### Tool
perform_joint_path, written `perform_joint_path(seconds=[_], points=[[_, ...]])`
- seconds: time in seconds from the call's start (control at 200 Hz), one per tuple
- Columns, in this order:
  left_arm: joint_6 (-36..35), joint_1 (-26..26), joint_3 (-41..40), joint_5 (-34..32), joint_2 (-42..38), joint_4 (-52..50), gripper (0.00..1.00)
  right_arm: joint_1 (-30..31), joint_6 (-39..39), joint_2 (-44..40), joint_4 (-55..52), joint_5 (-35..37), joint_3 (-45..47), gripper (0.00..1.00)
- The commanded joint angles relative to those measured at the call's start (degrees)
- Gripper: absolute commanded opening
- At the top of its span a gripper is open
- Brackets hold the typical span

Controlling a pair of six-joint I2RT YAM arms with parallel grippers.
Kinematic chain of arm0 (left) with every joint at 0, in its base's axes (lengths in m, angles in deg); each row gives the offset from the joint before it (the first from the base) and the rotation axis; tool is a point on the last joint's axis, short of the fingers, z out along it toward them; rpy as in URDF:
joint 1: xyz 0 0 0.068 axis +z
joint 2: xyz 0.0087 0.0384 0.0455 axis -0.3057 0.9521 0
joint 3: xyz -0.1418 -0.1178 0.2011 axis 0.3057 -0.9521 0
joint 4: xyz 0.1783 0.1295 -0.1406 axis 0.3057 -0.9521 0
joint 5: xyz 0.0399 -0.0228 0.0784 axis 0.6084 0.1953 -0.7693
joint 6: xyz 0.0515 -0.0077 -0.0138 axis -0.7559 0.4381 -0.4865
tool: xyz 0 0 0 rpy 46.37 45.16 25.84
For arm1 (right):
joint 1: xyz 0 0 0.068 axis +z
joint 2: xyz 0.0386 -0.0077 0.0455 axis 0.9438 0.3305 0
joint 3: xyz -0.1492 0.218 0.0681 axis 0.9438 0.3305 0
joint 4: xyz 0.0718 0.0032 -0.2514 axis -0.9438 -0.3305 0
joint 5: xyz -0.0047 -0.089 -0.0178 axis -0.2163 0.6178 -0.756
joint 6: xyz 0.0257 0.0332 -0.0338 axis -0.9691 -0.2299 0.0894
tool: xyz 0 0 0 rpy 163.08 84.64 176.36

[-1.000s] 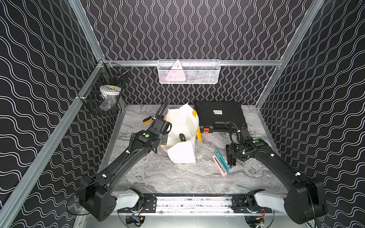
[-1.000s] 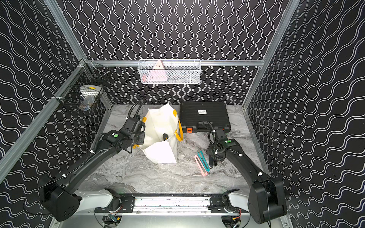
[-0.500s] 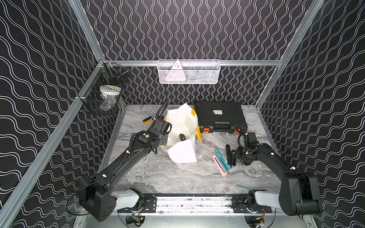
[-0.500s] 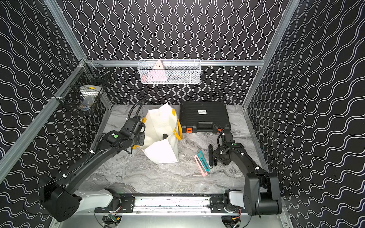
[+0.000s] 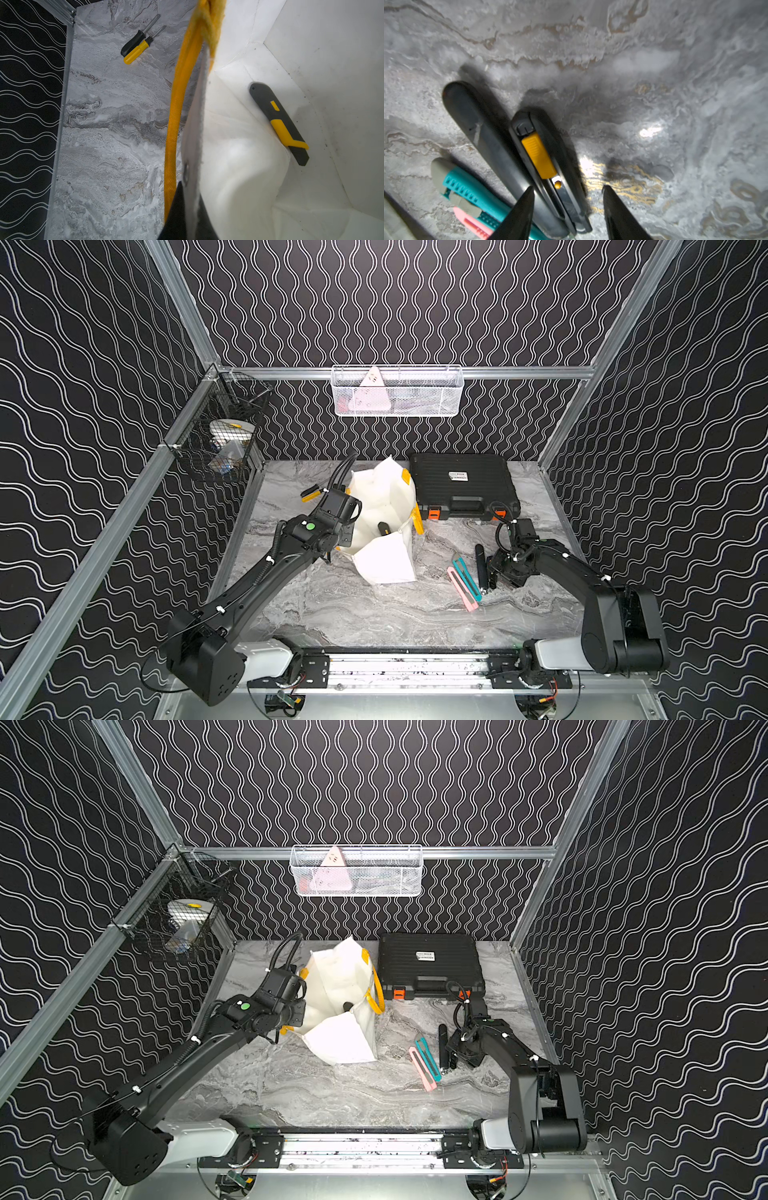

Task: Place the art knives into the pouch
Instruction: Pick up the utility knife at the center of the board.

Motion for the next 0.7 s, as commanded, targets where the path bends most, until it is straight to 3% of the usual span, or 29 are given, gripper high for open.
perform_joint_path(seconds=[0.0,0.52,0.59,0.695], points=[[-0.3,0.1,-0.2,0.7,0.2,1.1,0.0,0.0,1.5,0.5,0.3,1.8,-0.8,0.55],[-0.2,0.0,-0.2,1.0,0.5,1.1,0.0,1.4,3.2,7.0,0.9,1.3,-2.5,0.55],[-0.3,0.1,-0.2,1.0,0.3,1.1,0.0,1.5,3.4,8.0,0.5,1.4,-2.9,0.46],[-0.3,0.1,-0.2,1.0,0.3,1.1,0.0,2.0,3.6,9.6,-0.3,2.2,-3.8,0.46]])
